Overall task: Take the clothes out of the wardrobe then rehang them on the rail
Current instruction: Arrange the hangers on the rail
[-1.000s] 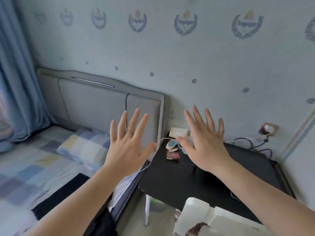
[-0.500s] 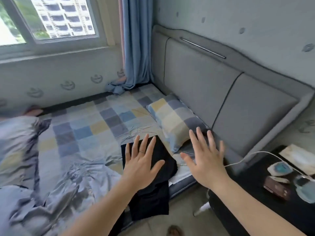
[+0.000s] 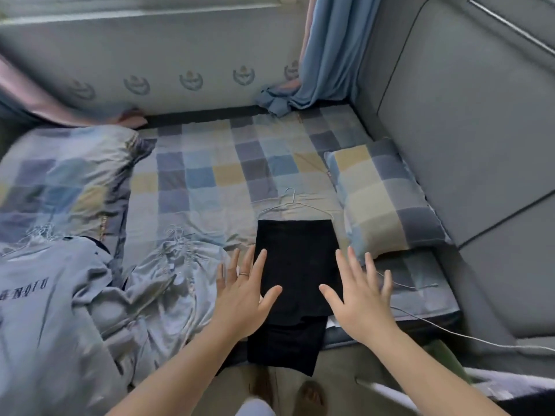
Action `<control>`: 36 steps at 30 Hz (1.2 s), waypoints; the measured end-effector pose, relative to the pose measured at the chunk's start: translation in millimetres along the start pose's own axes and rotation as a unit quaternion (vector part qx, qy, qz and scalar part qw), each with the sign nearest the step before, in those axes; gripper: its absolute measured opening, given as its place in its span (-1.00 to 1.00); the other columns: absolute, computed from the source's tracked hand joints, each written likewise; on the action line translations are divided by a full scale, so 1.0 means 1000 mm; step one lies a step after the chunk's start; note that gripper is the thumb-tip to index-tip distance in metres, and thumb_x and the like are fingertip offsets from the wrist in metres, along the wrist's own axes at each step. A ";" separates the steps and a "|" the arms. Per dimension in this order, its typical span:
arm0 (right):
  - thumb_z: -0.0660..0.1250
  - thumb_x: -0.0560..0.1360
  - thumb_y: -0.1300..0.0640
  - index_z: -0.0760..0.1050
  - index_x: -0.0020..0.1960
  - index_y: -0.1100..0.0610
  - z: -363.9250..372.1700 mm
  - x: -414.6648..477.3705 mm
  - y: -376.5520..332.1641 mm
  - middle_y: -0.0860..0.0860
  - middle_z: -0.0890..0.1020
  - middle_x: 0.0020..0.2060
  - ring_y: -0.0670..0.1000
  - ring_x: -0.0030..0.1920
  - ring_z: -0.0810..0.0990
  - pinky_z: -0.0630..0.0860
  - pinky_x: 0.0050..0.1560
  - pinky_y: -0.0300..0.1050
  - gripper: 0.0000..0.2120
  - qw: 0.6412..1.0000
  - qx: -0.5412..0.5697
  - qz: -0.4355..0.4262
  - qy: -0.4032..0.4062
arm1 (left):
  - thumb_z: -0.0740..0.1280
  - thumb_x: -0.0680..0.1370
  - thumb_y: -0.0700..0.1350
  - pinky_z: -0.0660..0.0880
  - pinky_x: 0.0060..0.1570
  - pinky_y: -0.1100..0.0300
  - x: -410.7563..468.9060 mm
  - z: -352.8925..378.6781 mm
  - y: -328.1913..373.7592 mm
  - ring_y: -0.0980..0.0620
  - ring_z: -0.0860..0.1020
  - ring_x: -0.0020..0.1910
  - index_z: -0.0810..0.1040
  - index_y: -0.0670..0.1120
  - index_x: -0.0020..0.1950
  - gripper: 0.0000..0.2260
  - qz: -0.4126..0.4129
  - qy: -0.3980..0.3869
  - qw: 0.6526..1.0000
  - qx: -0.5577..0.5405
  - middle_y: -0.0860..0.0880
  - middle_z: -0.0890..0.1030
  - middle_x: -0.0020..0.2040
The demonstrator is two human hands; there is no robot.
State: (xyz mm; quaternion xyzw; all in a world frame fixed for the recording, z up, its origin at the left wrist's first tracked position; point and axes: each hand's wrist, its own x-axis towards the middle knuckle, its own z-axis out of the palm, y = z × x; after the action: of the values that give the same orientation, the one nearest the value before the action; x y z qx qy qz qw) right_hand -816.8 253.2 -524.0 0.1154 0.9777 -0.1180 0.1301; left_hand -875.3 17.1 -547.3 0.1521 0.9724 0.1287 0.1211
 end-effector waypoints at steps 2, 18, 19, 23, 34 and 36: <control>-0.18 0.53 -0.41 -0.37 0.55 -0.14 0.008 0.021 -0.005 -0.10 -0.26 0.58 0.10 0.56 -0.32 -0.23 0.47 0.34 -0.27 1.000 -0.007 0.007 -0.015 | -0.09 0.56 0.37 -0.38 0.48 -0.10 0.021 0.004 -0.014 0.01 -0.41 0.55 -0.26 0.18 0.60 -0.32 -0.005 -0.013 1.000 -0.008 0.13 -0.26 0.62; -0.38 0.41 -0.43 -0.32 0.56 -0.13 0.114 0.232 0.049 -0.12 -0.25 0.58 0.07 0.57 -0.26 -0.17 0.48 0.30 -0.21 0.988 -0.070 0.085 -0.108 | 0.00 0.59 0.33 -0.08 0.55 -0.09 0.225 0.139 -0.096 -0.02 -0.18 0.60 -0.10 0.10 0.63 -0.32 -0.069 -0.140 0.984 -0.086 0.06 -0.06 0.64; -0.37 0.42 -0.43 -0.32 0.56 -0.13 0.127 0.252 0.057 -0.12 -0.25 0.58 0.07 0.57 -0.26 -0.16 0.49 0.29 -0.22 0.988 -0.072 0.082 -0.111 | 0.02 0.59 0.32 -0.05 0.55 -0.05 0.240 0.155 -0.100 -0.04 -0.14 0.60 -0.08 0.09 0.63 -0.32 -0.074 -0.145 0.982 -0.092 0.05 -0.03 0.64; -0.23 0.49 -0.39 -0.28 0.56 -0.15 0.185 0.336 0.089 -0.13 -0.20 0.58 0.06 0.57 -0.23 -0.13 0.49 0.31 -0.29 0.989 -0.059 0.073 -0.116 | 0.08 0.60 0.26 0.00 0.56 0.00 0.299 0.223 -0.118 -0.07 -0.05 0.60 -0.03 0.04 0.64 -0.32 -0.089 -0.150 0.980 -0.096 -0.01 0.03 0.64; -0.04 0.60 -0.30 -0.21 0.59 -0.07 0.329 0.556 0.167 -0.08 -0.18 0.59 0.14 0.58 -0.14 -0.03 0.51 0.27 -0.32 0.986 -0.114 0.057 -0.108 | 0.08 0.60 0.27 -0.08 0.56 -0.05 0.489 0.372 -0.169 -0.19 -0.06 0.60 -0.03 0.00 0.63 -0.32 -0.050 -0.091 0.994 0.028 -0.13 -0.01 0.64; -0.03 0.60 -0.30 -0.21 0.59 -0.07 0.344 0.583 0.174 -0.07 -0.16 0.60 0.14 0.58 -0.11 0.03 0.50 0.26 -0.31 0.986 -0.106 0.070 -0.112 | 0.09 0.60 0.27 -0.06 0.56 -0.07 0.520 0.384 -0.177 -0.22 -0.06 0.60 -0.05 0.01 0.63 -0.31 -0.082 -0.076 0.993 0.031 -0.13 -0.02 0.64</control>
State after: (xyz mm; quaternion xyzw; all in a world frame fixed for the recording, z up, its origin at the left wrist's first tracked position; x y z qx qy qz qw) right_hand -1241.8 441.8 -1045.8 0.1547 0.9535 -0.0161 0.2580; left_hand -1297.3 106.0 -1059.9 0.0845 0.9731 0.0762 0.2005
